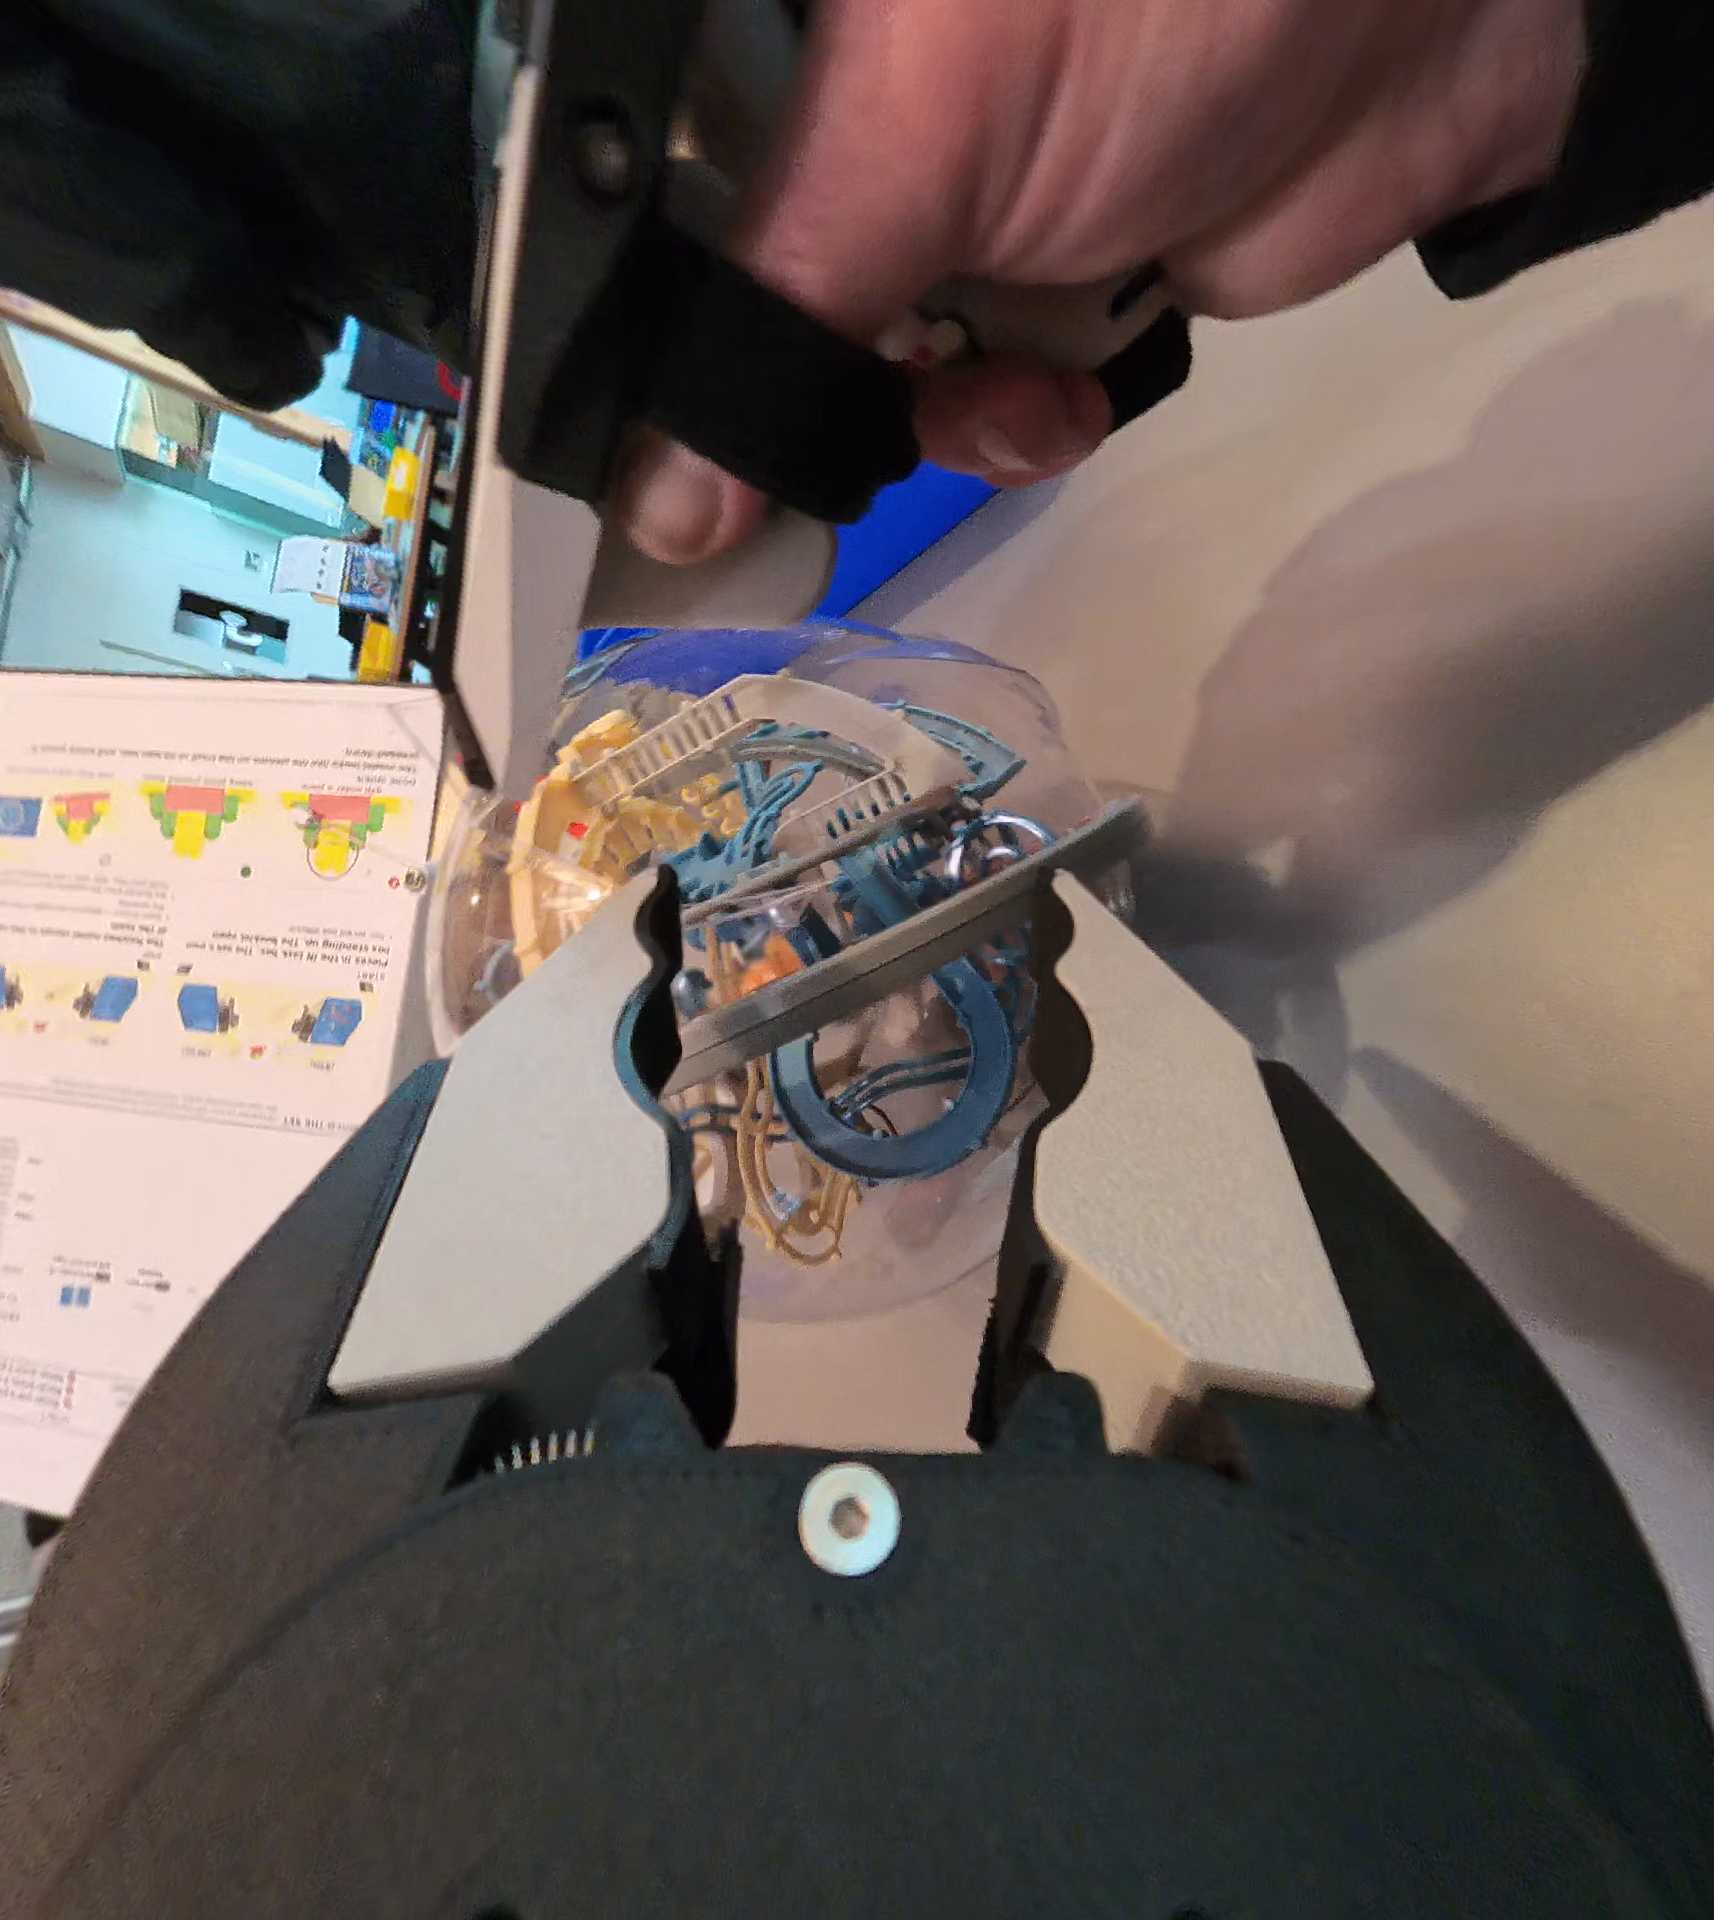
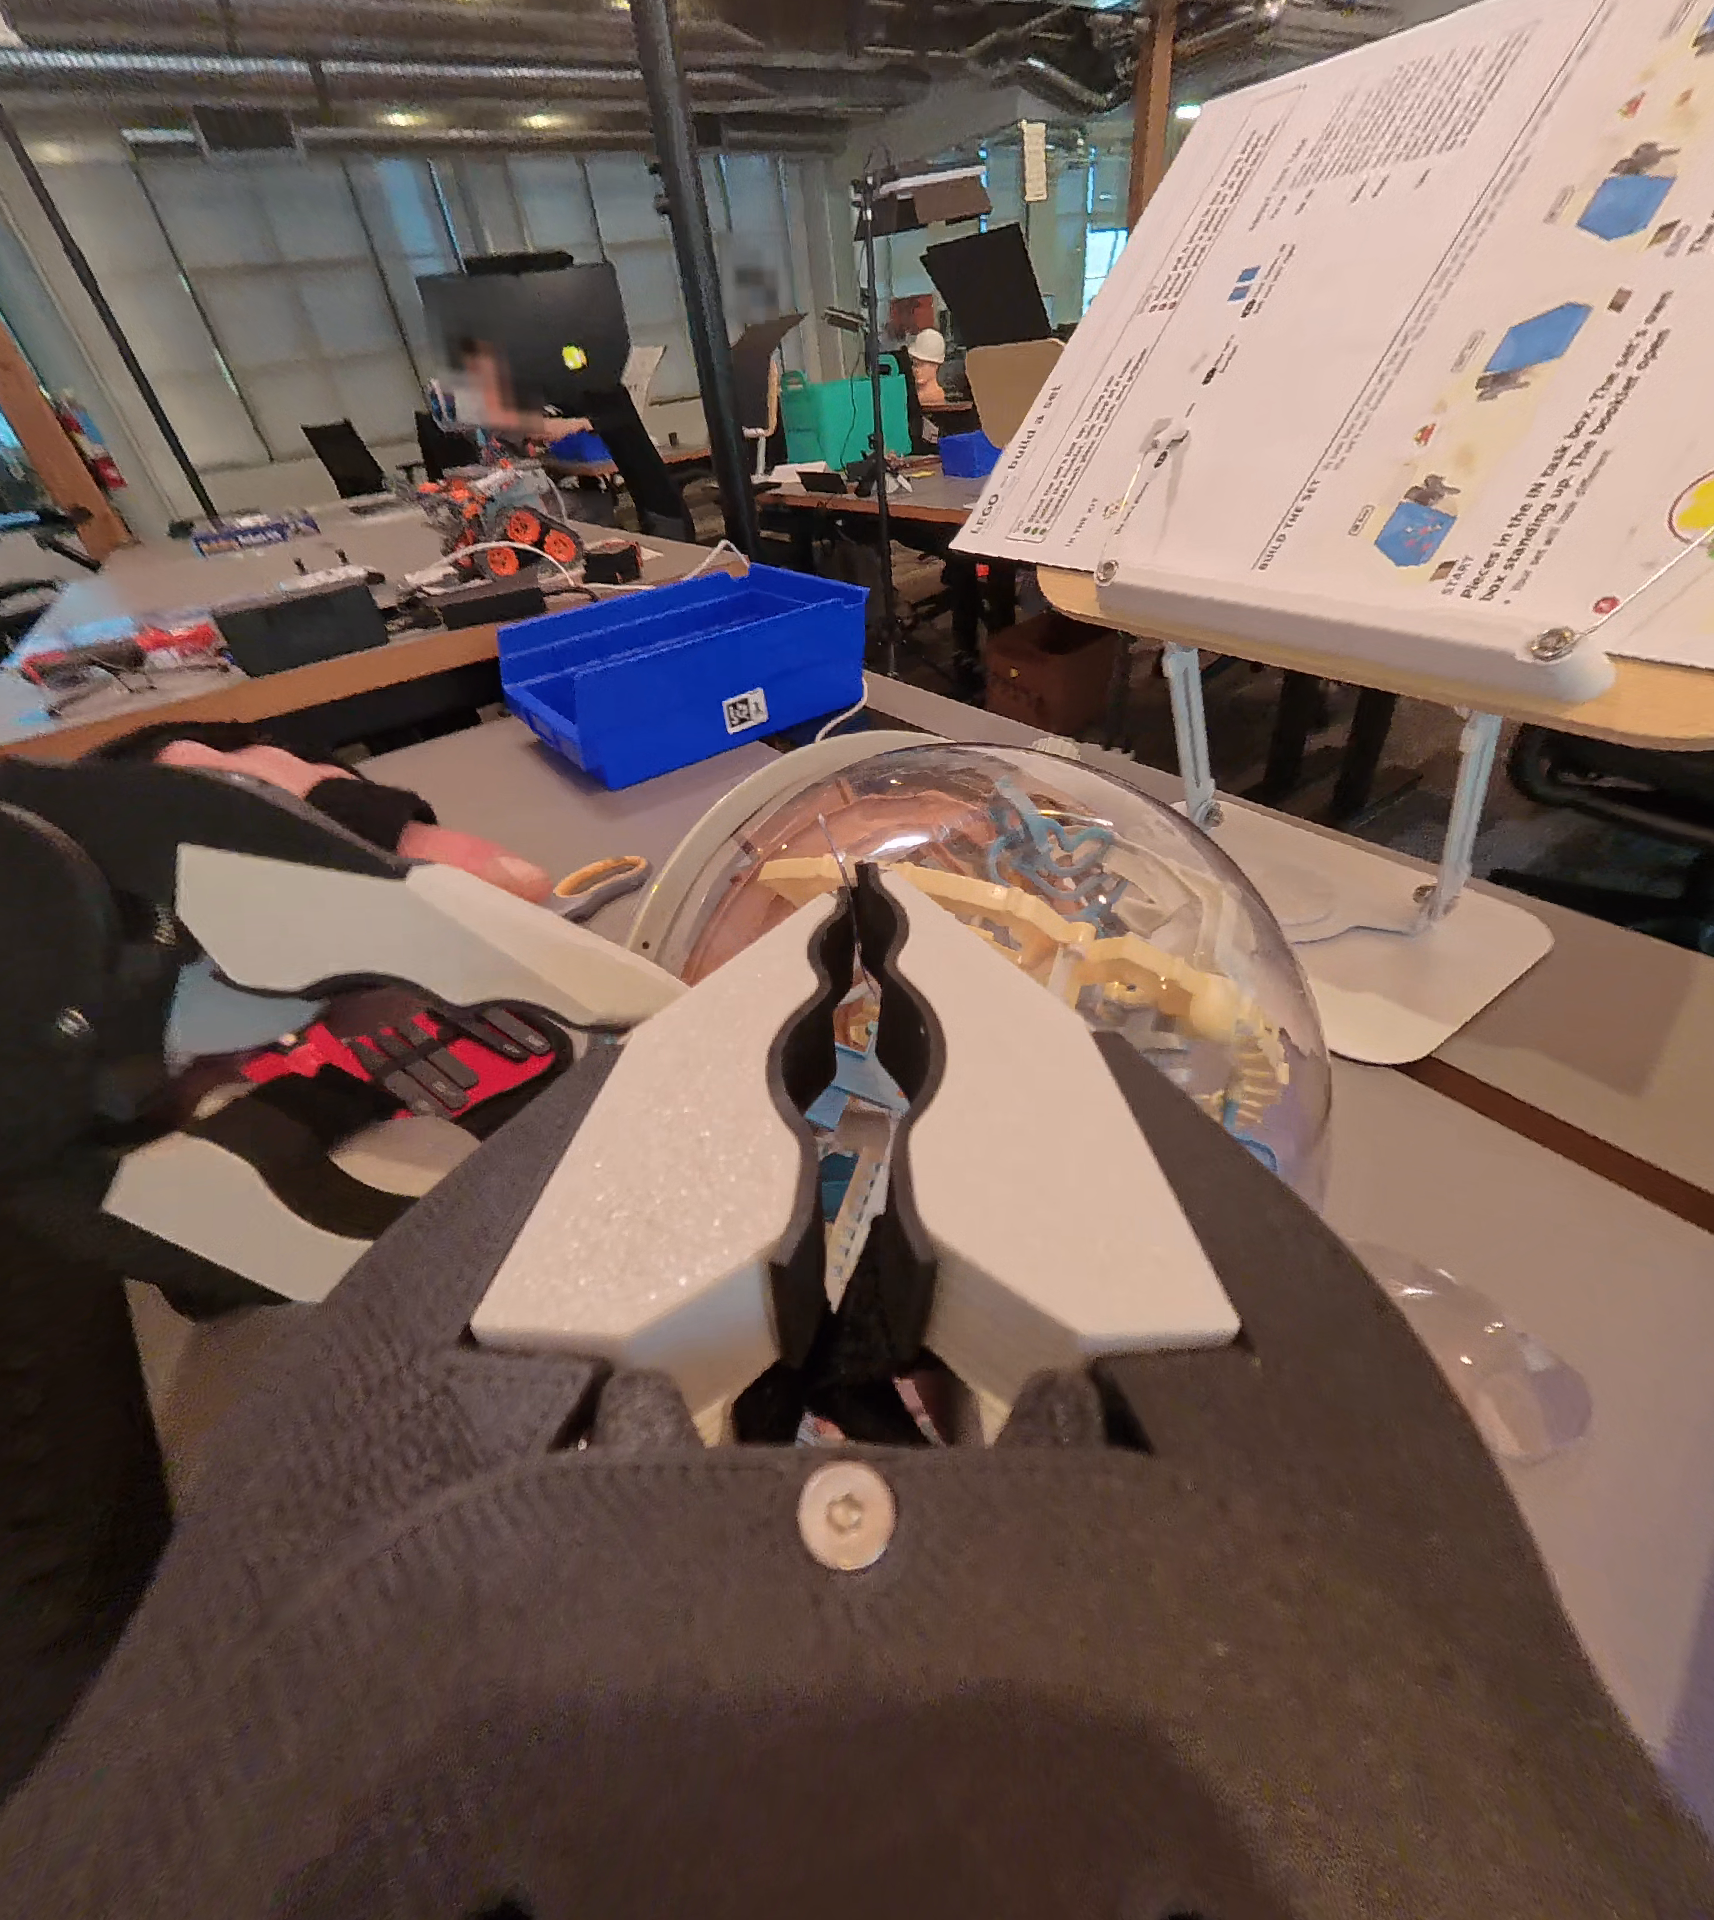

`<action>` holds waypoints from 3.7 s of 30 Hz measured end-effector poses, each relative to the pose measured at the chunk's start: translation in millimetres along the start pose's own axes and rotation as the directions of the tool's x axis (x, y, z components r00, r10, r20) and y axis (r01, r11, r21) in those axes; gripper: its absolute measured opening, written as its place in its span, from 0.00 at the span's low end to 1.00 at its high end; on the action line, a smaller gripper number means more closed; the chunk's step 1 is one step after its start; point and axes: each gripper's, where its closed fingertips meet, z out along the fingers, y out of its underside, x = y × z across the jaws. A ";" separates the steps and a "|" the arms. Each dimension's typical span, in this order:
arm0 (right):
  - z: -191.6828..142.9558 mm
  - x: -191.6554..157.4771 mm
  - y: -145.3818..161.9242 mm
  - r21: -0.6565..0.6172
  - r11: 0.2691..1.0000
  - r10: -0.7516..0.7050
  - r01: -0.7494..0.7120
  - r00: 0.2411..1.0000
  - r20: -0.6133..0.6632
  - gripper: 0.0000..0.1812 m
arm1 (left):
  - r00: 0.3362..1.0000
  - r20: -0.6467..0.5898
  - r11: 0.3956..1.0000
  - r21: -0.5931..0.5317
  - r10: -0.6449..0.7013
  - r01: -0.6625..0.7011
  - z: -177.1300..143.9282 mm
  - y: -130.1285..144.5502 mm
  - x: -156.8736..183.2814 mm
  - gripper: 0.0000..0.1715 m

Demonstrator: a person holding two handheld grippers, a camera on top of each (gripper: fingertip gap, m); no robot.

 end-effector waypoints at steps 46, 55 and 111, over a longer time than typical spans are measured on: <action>-2.2 -10.7 -3.8 -0.108 0.990 -0.104 0.090 0.986 -0.133 0.00 | 0.622 -0.121 0.626 0.004 -0.774 0.780 -0.2 21.2 -43.9 0.71; -8.6 -15.8 -5.2 -0.069 0.997 0.025 -0.023 0.999 0.033 0.00 | 0.698 -0.179 0.710 0.001 -0.693 0.704 -0.1 21.6 -41.0 0.68; -27.1 8.7 1.8 -0.048 0.987 -0.163 0.156 0.968 -0.193 0.12 | 0.820 -0.244 0.846 -0.005 -0.518 0.533 8.6 40.3 -65.0 0.39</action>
